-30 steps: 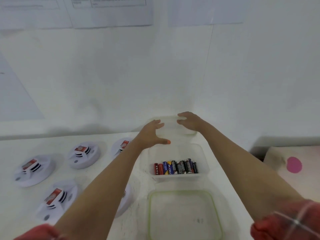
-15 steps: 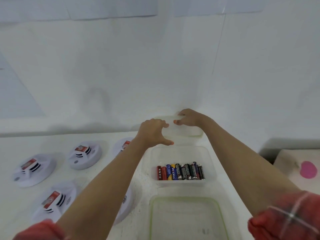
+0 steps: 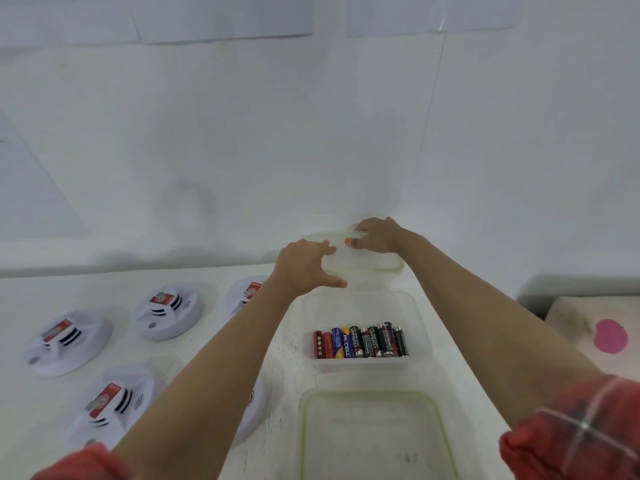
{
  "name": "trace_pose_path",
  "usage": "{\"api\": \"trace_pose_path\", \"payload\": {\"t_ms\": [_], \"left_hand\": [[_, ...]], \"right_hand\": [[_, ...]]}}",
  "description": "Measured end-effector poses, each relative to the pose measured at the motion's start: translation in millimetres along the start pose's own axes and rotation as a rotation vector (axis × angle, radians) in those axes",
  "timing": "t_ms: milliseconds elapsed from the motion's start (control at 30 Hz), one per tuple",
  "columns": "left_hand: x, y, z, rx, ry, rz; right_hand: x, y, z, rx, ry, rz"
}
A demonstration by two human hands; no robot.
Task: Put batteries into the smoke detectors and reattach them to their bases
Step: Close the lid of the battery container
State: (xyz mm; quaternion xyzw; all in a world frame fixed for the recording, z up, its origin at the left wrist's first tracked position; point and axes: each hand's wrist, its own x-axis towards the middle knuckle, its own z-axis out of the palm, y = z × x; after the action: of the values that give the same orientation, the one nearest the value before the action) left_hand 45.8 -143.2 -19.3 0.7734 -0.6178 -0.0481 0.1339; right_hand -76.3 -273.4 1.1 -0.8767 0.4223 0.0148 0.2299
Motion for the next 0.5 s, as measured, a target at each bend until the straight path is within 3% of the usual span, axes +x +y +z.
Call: {"api": "trace_pose_path", "payload": {"t_ms": [67,133,300,367,500], "left_hand": [[-6.8,0.1,-1.5,-0.213,-0.040,-0.028],[-18.7,-0.1,-1.3,-0.410,-0.022,-0.051],[-58.7,-1.7,0.8,-0.603,0.238,-0.230],[-74.6,-2.0,2.2,-0.613,0.291,-0.357],[-111.1,-0.8,12.5,-0.640,0.248,-0.535]], "right_hand": [[-10.4,-1.6,0.2,0.001,0.102,-0.016],[-21.7,0.4,-1.8,0.164,0.209,-0.004],[-62.1,20.7,-6.3,0.343,0.373,0.182],[-86.5,28.3,-4.1,0.368,0.353,0.293],[-124.5,41.4,13.8,0.326,0.079,0.479]]}}
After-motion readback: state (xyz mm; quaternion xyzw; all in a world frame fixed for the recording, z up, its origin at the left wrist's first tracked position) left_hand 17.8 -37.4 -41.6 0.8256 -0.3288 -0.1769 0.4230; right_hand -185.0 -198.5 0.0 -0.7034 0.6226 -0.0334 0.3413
